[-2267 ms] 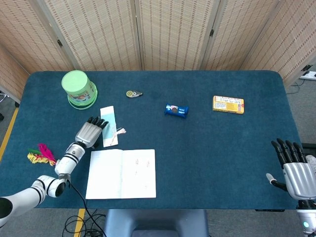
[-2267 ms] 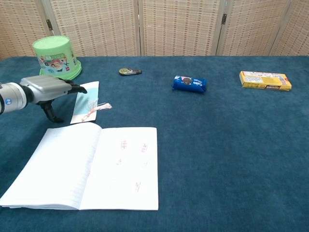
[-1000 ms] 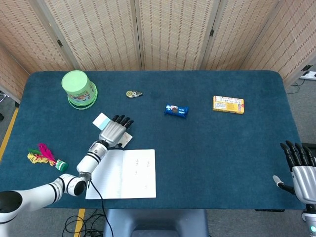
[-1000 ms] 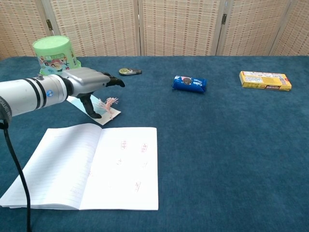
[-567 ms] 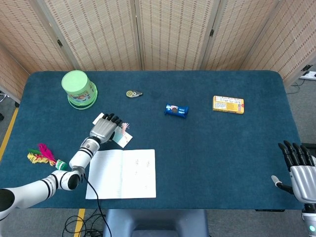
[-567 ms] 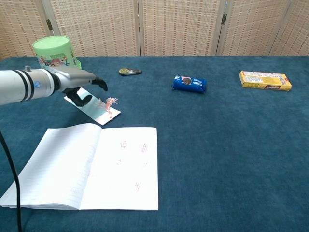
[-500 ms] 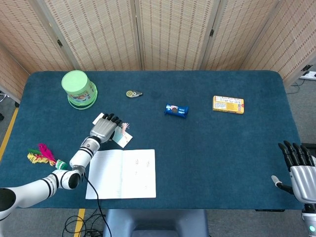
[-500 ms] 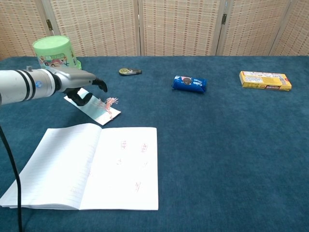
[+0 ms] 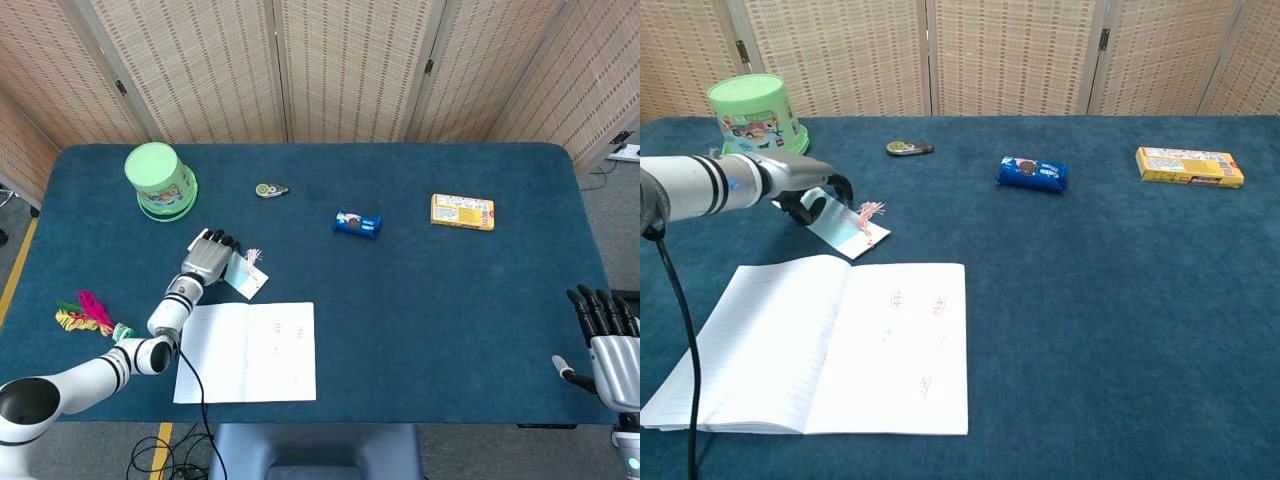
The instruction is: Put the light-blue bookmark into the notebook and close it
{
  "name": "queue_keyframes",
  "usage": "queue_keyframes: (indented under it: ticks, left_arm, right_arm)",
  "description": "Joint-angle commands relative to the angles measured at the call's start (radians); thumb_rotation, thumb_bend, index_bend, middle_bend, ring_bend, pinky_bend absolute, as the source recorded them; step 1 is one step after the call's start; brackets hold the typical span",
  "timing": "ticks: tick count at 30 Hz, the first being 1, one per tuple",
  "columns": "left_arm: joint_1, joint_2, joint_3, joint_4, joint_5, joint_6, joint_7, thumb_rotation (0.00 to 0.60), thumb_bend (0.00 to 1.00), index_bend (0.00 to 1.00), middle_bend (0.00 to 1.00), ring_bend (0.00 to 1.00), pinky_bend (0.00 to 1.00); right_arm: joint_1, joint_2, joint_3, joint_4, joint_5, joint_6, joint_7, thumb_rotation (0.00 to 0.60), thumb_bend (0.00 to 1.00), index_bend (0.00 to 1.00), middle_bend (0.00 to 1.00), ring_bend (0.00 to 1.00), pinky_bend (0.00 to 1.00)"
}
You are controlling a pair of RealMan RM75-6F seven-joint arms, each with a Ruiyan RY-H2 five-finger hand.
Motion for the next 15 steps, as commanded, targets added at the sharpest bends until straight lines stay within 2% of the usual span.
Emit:
queue_keyframes:
  ticks: [1, 8, 15]
  left_arm:
    - [0.0, -0.003, 0.007, 0.012, -0.019, 0.002, 0.007, 0.6, 0.82, 0.2, 0.18, 0.06, 0.13]
    - [0.018, 0.022, 0.02, -0.01, -0.033, 0.031, 0.015, 0.6, 0.82, 0.22, 0.21, 0.06, 0.13]
    - [0.039, 0.077, 0.045, -0.094, -0.061, 0.055, 0.041, 0.6, 0.82, 0.23, 0.24, 0.07, 0.13]
  right_arm:
    - [0.0, 0.0, 0.0, 0.0, -0.001, 0.0, 0.0, 0.6, 0.14, 0.04, 0.06, 0.0, 0.0]
    - [0.002, 0.0, 0.001, -0.004, -0.003, -0.002, -0.004, 0.6, 0.14, 0.04, 0.06, 0.0, 0.0]
    - [0.001, -0.003, -0.002, -0.009, -0.013, 0.002, -0.007, 0.6, 0.14, 0.04, 0.06, 0.0, 0.0]
